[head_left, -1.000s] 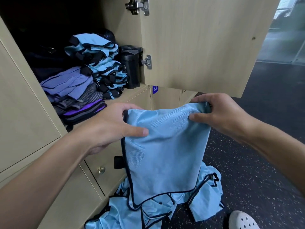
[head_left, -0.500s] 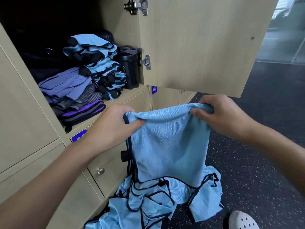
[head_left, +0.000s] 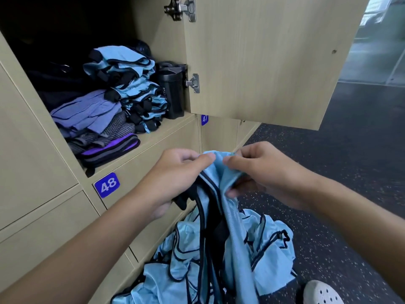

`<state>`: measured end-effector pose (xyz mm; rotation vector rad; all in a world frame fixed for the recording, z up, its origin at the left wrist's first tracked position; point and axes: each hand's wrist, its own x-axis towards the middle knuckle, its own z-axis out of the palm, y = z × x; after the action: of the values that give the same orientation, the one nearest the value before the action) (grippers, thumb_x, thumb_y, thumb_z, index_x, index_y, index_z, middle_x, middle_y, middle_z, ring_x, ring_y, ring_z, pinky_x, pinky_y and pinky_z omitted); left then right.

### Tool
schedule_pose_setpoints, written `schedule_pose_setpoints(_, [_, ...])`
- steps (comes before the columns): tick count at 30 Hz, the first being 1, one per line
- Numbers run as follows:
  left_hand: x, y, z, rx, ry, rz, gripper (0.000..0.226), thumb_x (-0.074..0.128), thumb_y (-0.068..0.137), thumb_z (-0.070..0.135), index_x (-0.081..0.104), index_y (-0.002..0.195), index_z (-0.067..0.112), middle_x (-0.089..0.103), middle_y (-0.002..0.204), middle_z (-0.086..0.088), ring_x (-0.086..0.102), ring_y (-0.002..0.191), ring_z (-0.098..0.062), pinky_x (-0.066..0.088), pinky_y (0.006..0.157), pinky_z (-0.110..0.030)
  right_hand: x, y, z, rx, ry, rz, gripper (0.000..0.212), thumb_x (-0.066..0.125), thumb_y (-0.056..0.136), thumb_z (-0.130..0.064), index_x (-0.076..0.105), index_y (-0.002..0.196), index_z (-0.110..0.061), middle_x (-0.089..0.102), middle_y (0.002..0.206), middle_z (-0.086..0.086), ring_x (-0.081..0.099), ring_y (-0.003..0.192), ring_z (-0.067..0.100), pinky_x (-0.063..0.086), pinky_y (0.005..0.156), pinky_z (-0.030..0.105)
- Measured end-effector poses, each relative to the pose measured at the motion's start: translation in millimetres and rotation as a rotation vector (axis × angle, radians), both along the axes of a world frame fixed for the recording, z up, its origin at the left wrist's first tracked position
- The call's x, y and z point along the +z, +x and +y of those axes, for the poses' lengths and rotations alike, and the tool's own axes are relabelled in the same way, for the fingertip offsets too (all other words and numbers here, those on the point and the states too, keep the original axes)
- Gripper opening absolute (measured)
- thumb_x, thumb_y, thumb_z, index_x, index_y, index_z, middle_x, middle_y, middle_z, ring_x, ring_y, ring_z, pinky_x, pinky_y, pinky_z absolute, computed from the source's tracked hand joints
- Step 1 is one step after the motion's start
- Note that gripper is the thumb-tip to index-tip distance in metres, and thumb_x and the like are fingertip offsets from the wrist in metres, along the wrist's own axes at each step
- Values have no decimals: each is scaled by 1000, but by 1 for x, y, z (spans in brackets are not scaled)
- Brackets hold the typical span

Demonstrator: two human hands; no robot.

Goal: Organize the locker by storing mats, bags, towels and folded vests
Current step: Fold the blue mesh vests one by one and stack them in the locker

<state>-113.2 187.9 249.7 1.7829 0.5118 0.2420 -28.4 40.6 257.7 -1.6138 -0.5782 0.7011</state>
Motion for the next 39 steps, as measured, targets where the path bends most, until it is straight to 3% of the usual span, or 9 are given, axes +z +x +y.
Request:
schedule_pose_setpoints(6, [-3,-6,8,-97,3,-96,69,89,65,14,56,123,32,68,78,1,65,66,-5,50,63,-19,7,1,0,82,220,182,51,35,106,-32,61,109,12,70,101,28,71,90,35,60,82,36])
schedule_pose_setpoints(11, [11,-5,15,-45,-229,-211,60,75,78,-4,55,128,23,76,95,-14,72,81,-27,58,71,-37,1,7,-2,-194,219,-163,6,60,95,-11,61,97,-5,65,77,10,63,64,16,51,62,25])
schedule_pose_setpoints(14, [22,-4,26,-14,-344,-268,66,81,67,-1,60,126,19,73,106,-19,61,92,-31,41,83,-42,-14,10,-4,-139,99,-177,65,78,80,-18,43,134,-25,66,107,3,67,89,11,48,70,16])
schedule_pose_setpoints(17, [30,-4,33,-8,-457,-342,63,75,68,6,60,129,13,71,116,-18,67,97,-28,56,82,-38,-25,2,-4,107,33,-79,109,89,68,-18,20,145,-53,67,120,5,69,106,17,54,91,36])
schedule_pose_setpoints(23, [25,-3,29,22,-676,-299,69,73,80,25,48,142,6,70,121,-16,69,109,-30,61,79,-45,-24,-9,9,-64,192,-53,85,82,71,1,40,132,-42,71,104,19,71,91,40,58,80,55])
schedule_pose_setpoints(28, [7,-11,5,-83,-421,-130,125,87,57,22,10,151,52,72,118,-1,74,96,-20,59,84,-42,-12,-1,8,-188,340,-91,79,81,72,-4,43,133,-39,71,93,9,70,86,33,59,83,49])
schedule_pose_setpoints(30, [5,-10,3,-64,-298,-198,119,85,54,12,23,145,56,74,112,-3,74,95,-19,60,81,-38,-9,1,4,-97,309,-106,83,82,65,-10,44,133,-37,72,83,-5,71,86,23,59,84,40])
schedule_pose_setpoints(34, [5,-8,11,-37,-153,-264,70,83,66,-7,62,125,25,75,102,-9,73,94,-24,61,78,-37,-6,0,-2,85,82,-306,88,86,65,-1,42,132,-37,70,107,-9,70,96,4,55,81,18])
schedule_pose_setpoints(39, [7,-7,7,-34,-173,-329,44,81,70,-7,67,109,8,75,91,-12,73,79,-23,62,70,-35,-9,2,1,41,-54,-530,56,86,69,-9,62,116,-26,74,97,-7,70,88,6,58,79,27])
